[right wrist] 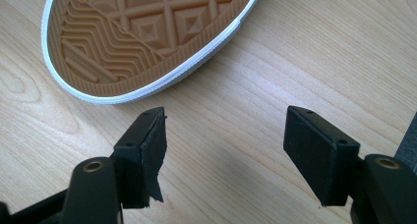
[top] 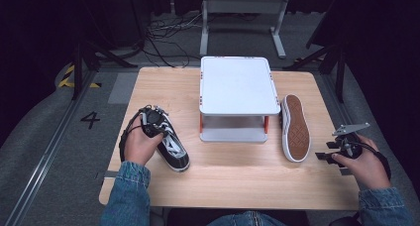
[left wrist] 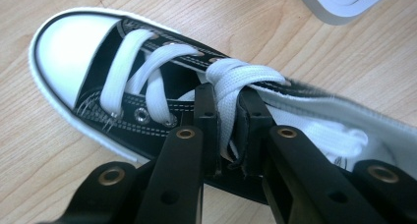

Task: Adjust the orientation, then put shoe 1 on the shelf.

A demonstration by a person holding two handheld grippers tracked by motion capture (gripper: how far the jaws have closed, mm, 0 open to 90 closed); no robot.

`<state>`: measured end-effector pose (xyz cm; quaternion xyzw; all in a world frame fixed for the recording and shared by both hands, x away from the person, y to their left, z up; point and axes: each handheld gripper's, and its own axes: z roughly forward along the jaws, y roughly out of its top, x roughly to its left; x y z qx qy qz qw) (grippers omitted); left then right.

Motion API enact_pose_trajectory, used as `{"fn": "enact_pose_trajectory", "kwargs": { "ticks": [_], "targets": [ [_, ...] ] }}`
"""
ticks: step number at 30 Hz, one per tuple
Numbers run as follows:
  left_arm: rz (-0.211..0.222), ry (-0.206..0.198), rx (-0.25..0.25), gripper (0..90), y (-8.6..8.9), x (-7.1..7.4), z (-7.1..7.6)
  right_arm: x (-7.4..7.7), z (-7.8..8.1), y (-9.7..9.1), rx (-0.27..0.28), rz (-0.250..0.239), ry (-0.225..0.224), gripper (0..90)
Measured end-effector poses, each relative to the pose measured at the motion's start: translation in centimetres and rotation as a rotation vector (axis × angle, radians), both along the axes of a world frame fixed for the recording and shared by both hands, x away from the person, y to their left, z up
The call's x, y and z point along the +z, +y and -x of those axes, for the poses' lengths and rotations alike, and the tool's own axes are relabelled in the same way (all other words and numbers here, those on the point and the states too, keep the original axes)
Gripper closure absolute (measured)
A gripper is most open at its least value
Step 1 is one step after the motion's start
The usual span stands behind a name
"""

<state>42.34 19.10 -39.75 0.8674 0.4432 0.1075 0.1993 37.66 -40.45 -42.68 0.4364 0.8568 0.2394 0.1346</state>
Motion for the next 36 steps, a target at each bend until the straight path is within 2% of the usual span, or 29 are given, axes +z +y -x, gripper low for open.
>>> {"fn": "enact_pose_trajectory", "kwargs": {
  "ticks": [6,8,11,15,19,27,28,29,30,36],
  "targets": [
    [0.000,-0.027,-0.012,83.2,0.1,0.7,0.5,0.1,0.0,-0.1,-0.005,-0.002,-0.002,34.0],
    [0.021,-0.047,-0.008,83.2,0.2,1.3,0.8,0.1,0.0,-0.2,-0.006,-0.005,-0.005,34.0],
    [0.041,-0.050,-0.023,83.2,0.2,1.8,0.9,0.1,0.0,-0.3,-0.010,-0.003,-0.005,34.0],
    [0.047,-0.029,-0.041,83.0,-0.1,2.5,1.0,0.1,0.0,-0.3,-0.009,-0.002,-0.004,34.0],
    [0.030,-0.003,-0.054,83.0,-0.5,3.6,1.1,0.3,0.0,-0.3,-0.013,-0.006,-0.008,34.0],
    [0.028,0.001,-0.091,83.1,-0.5,5.4,0.9,0.4,-0.2,-0.5,-0.019,-0.007,-0.014,33.9],
    [0.009,-0.003,-0.111,83.1,-0.6,5.9,0.8,0.5,-0.2,-0.6,-0.022,-0.008,-0.015,33.9],
    [0.018,0.007,-0.118,83.1,-0.7,6.2,0.7,0.6,-0.1,-0.6,-0.023,-0.010,-0.019,33.9],
    [0.009,0.010,-0.139,83.1,-0.7,6.6,0.6,0.7,-0.1,-0.6,-0.025,-0.011,-0.021,34.0],
    [-0.026,0.021,-0.182,83.1,-1.3,9.4,0.3,0.9,-0.2,-0.7,-0.023,-0.015,-0.030,33.9]
  ]
}}
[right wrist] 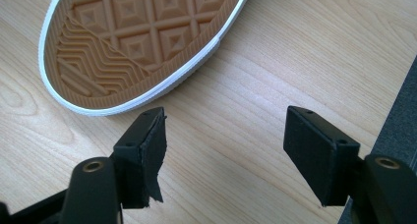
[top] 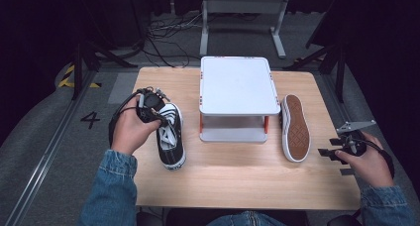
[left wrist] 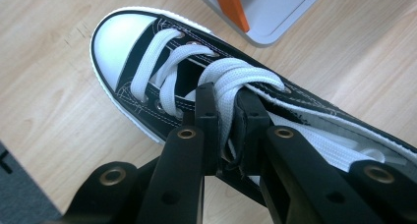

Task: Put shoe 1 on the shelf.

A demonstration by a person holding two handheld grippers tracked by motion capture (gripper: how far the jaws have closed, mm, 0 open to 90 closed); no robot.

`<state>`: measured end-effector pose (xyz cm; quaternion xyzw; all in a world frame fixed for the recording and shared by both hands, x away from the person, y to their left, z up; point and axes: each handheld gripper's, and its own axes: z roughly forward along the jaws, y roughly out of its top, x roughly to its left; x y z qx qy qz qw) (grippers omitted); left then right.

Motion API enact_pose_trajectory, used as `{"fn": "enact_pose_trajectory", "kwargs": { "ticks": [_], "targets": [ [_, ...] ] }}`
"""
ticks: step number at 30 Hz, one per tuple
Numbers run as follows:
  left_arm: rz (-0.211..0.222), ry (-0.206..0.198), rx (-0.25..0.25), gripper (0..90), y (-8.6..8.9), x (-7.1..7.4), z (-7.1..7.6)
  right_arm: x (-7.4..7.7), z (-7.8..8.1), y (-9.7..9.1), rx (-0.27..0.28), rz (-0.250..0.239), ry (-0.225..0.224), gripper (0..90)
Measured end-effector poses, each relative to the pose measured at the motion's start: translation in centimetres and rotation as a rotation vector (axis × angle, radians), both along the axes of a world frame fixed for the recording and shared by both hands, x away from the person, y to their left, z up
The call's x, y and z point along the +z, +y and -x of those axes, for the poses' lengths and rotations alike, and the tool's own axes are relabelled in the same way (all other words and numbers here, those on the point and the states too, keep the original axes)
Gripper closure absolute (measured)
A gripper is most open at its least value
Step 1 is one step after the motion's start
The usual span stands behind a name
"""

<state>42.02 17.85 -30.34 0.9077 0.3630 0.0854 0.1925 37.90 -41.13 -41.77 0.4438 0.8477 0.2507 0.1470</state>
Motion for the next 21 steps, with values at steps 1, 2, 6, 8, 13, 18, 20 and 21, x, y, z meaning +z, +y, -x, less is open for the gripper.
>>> {"fn": "enact_pose_trajectory", "kwargs": {
  "ticks": [1,2,6,8,13,18,20,21],
  "targets": [
    [-0.008,-0.007,-0.001,83.0,-0.1,0.5,0.0,0.0,0.0,0.0,-0.001,0.001,0.003,33.9],
    [-0.013,-0.009,0.001,83.0,-0.2,1.0,-0.1,-0.1,0.0,0.0,-0.001,0.004,0.005,33.9],
    [-0.034,-0.023,-0.006,83.0,-0.5,2.7,-0.4,0.0,0.1,0.0,0.000,-0.001,0.004,33.9],
    [-0.047,-0.036,-0.016,83.0,-0.8,3.4,-0.6,0.1,0.1,0.0,0.000,-0.001,0.001,33.9],
    [-0.053,-0.069,-0.026,82.9,-1.5,5.2,-1.3,0.0,0.4,-0.2,-0.008,0.002,-0.002,33.9],
    [-0.057,-0.104,-0.034,82.9,-2.6,7.3,-1.8,0.0,0.6,-0.4,-0.012,0.001,-0.001,33.9],
    [-0.060,-0.116,-0.041,82.9,-3.1,8.3,-1.8,0.0,0.6,-0.5,-0.014,-0.002,-0.003,33.9],
    [-0.059,-0.123,-0.044,82.9,-3.3,8.7,-1.9,0.0,0.5,-0.5,-0.014,-0.003,-0.003,33.9]
  ]
}}
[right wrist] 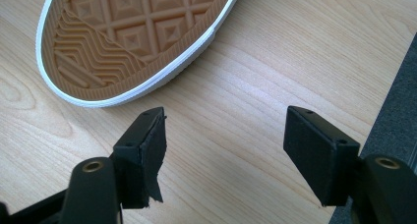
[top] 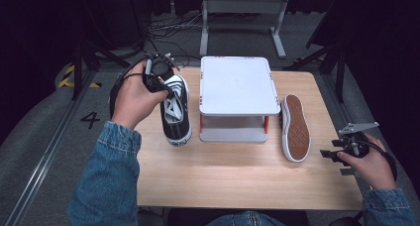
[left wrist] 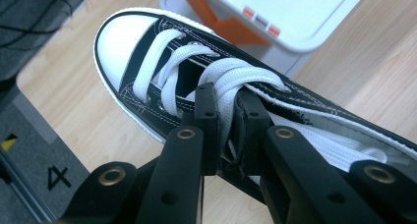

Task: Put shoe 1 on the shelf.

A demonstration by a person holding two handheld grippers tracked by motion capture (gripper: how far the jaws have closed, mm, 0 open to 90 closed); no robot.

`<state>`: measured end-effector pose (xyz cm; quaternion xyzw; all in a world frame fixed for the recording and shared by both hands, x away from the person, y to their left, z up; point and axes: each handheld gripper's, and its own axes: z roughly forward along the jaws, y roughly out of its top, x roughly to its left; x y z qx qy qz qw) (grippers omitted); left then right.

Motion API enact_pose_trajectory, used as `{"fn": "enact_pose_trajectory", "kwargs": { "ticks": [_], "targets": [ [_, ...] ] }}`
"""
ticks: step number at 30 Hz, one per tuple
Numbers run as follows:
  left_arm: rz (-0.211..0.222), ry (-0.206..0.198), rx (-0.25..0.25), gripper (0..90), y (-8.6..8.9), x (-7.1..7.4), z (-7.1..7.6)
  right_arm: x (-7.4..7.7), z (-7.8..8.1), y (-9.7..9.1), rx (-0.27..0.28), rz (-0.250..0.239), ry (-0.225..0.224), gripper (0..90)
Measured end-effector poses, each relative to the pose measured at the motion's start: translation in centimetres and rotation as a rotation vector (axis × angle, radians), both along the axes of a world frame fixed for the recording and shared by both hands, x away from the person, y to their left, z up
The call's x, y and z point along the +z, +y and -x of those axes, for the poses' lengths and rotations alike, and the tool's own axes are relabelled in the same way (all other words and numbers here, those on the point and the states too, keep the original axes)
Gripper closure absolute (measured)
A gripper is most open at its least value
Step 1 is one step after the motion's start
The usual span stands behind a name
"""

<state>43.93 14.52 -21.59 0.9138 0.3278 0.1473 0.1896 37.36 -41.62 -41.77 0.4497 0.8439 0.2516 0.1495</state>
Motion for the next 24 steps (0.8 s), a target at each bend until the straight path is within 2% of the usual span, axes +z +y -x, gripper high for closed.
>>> {"fn": "enact_pose_trajectory", "kwargs": {
  "ticks": [3,6,9,14,19,24],
  "targets": [
    [0.006,-0.025,-0.011,82.8,-1.1,1.1,-0.4,0.0,0.0,0.0,0.003,-0.002,0.001,33.9],
    [0.008,-0.030,-0.028,82.7,-2.0,1.7,-0.8,0.1,-0.1,0.1,0.009,-0.006,-0.003,33.9],
    [0.007,-0.033,-0.032,82.7,-2.8,2.0,-1.3,0.1,-0.1,0.0,0.008,-0.006,-0.005,33.9],
    [0.001,-0.044,-0.047,82.8,-4.6,2.1,-2.6,0.2,-0.1,-0.1,0.008,-0.008,-0.008,33.9],
    [0.013,-0.075,-0.059,82.7,-6.1,2.2,-4.0,0.1,-0.1,-0.2,-0.001,-0.003,-0.008,33.9],
    [0.008,-0.082,-0.080,82.7,-7.7,2.1,-5.5,0.1,-0.1,-0.3,0.001,-0.008,-0.010,33.9]
  ]
}}
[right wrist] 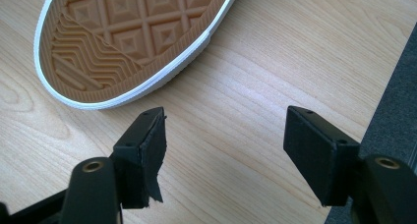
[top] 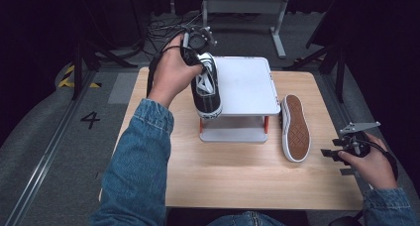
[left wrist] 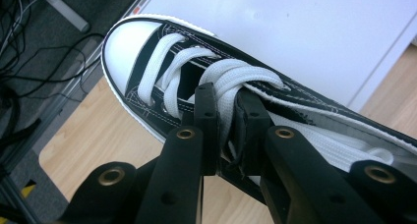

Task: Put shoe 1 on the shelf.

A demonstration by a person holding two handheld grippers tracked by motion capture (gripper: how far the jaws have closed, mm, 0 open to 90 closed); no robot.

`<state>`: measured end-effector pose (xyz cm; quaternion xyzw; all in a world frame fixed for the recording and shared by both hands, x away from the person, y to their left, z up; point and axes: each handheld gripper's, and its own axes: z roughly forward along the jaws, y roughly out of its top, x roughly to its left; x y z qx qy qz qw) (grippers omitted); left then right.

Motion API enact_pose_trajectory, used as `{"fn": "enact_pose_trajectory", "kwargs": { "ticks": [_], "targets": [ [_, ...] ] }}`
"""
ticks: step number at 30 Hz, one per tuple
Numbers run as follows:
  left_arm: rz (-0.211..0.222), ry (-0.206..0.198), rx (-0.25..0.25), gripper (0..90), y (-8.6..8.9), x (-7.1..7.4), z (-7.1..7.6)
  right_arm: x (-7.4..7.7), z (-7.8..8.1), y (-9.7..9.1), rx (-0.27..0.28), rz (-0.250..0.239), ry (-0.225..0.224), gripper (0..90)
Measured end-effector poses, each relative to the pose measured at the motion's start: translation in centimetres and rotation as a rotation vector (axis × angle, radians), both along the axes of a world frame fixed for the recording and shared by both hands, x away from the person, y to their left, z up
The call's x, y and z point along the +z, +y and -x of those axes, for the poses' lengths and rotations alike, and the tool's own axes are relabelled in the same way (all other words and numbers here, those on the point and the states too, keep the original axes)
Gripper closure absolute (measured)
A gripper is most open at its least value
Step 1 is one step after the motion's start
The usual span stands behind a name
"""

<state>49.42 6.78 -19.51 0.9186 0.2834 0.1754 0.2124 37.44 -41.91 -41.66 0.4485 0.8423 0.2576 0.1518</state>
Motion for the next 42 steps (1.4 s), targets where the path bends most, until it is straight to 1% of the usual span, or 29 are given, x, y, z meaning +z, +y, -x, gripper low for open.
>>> {"fn": "enact_pose_trajectory", "kwargs": {
  "ticks": [3,5,7,10,11,15,17,18,19,21,24,26,27,28,33,34,35,37,39,40,42],
  "targets": [
    [-0.003,-0.001,-0.012,82.7,-0.9,-0.2,-0.7,0.0,0.1,-0.1,-0.003,-0.001,0.001,33.9],
    [-0.007,-0.009,-0.017,82.7,-1.5,-0.3,-1.2,-0.1,0.2,-0.3,-0.008,-0.002,0.003,33.9],
    [-0.023,-0.036,-0.025,82.7,-2.0,-0.4,-1.5,-0.1,0.3,-0.5,-0.013,-0.002,0.002,33.9],
    [-0.026,-0.045,-0.031,82.6,-2.7,-0.9,-2.3,0.0,0.4,-0.7,-0.018,-0.007,-0.003,33.9],
    [-0.026,-0.045,-0.031,82.6,-2.7,-0.9,-2.3,0.0,0.4,-0.7,-0.018,-0.007,-0.003,33.9],
    [-0.034,-0.061,-0.033,82.6,-3.4,-1.7,-3.3,0.1,0.4,-0.7,-0.016,-0.009,-0.005,33.9],
    [-0.037,-0.065,-0.042,82.5,-3.9,-2.0,-3.6,0.1,0.4,-0.7,-0.015,-0.009,-0.005,33.9],
    [-0.040,-0.074,-0.049,82.5,-4.2,-2.1,-3.6,0.1,0.3,-0.7,-0.014,-0.009,-0.004,33.9],
    [-0.038,-0.074,-0.048,82.5,-4.4,-2.2,-3.7,0.0,0.3,-0.7,-0.014,-0.008,-0.004,33.9],
    [-0.023,-0.059,-0.051,82.4,-4.8,-2.3,-4.0,0.0,0.2,-0.8,-0.016,-0.008,0.000,33.9],
    [-0.019,-0.051,-0.061,82.4,-5.5,-2.6,-4.4,0.0,0.2,-0.7,-0.011,-0.010,0.003,33.9],
    [-0.031,-0.047,-0.064,82.3,-5.9,-2.7,-4.5,0.0,0.2,-0.7,-0.008,-0.011,0.000,33.9],
    [-0.048,-0.052,-0.070,82.2,-6.2,-2.7,-4.4,0.0,0.2,-0.7,-0.008,-0.014,-0.001,34.0],
    [-0.053,-0.055,-0.074,82.1,-6.4,-2.8,-4.4,0.0,0.2,-0.7,-0.009,-0.013,0.000,34.1],
    [-0.045,-0.030,-0.096,80.5,-6.9,-3.3,-4.4,-0.1,0.2,-0.7,-0.004,-0.013,0.003,34.1],
    [-0.048,-0.041,-0.101,79.8,-7.0,-3.4,-4.4,0.0,0.2,-0.7,-0.005,-0.012,0.002,34.1],
    [-0.046,-0.037,-0.099,79.2,-7.0,-3.5,-4.4,0.0,0.3,-0.7,-0.004,-0.014,0.002,34.1],
    [-0.038,-0.039,-0.088,73.5,-6.9,-3.5,-4.2,0.0,0.3,-0.7,-0.006,-0.014,0.000,34.1],
    [-0.024,-0.053,-0.062,61.4,-6.7,-3.1,-3.9,0.0,0.3,-0.7,-0.007,-0.014,0.001,34.1],
    [-0.017,-0.059,-0.050,53.7,-6.5,-2.8,-3.6,0.0,0.2,-0.7,-0.007,-0.015,0.001,34.1],
    [0.011,-0.069,-0.047,46.5,-6.1,-2.3,-3.0,0.1,0.2,-0.6,-0.006,-0.017,-0.001,34.1]
  ]
}}
